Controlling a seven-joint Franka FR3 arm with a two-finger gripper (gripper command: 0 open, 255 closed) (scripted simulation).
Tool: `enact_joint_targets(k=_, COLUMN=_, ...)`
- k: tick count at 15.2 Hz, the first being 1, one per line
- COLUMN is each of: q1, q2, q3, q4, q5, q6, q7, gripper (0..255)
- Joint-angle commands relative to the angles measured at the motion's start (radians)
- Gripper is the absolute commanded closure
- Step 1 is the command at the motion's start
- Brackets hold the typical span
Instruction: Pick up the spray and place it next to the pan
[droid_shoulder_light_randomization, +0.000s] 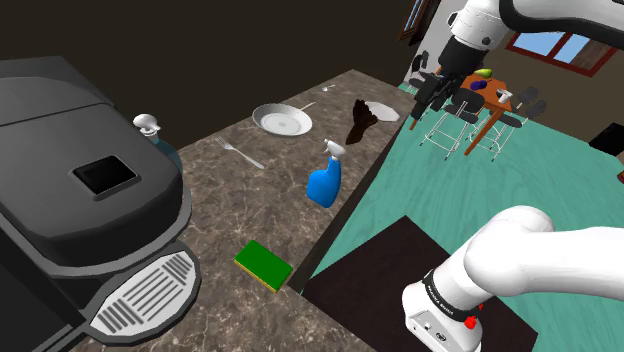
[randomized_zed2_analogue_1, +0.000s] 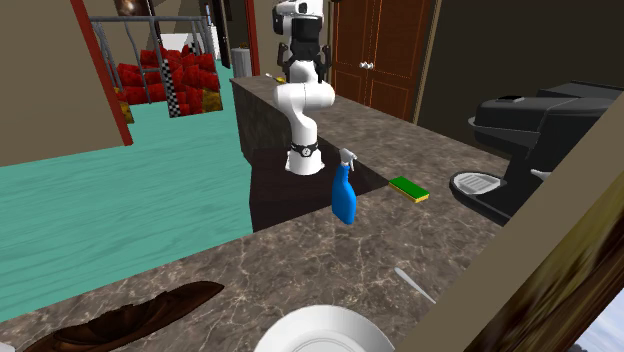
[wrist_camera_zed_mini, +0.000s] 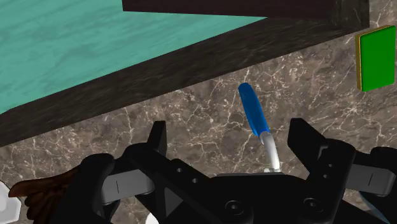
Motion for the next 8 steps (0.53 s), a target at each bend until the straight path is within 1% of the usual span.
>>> enact_joint_targets(k=1, q1=0.0, q2=0.0, q3=0.0, q4=0.0, q5=0.0, q6=0.0, q7=0.0, gripper=0)
enact_joint_targets(k=8, q1=0.052, q2=0.175, q3=0.028, q4=-0.047, q5=0.041, q6=0.184, q7=-0.004, gripper=0)
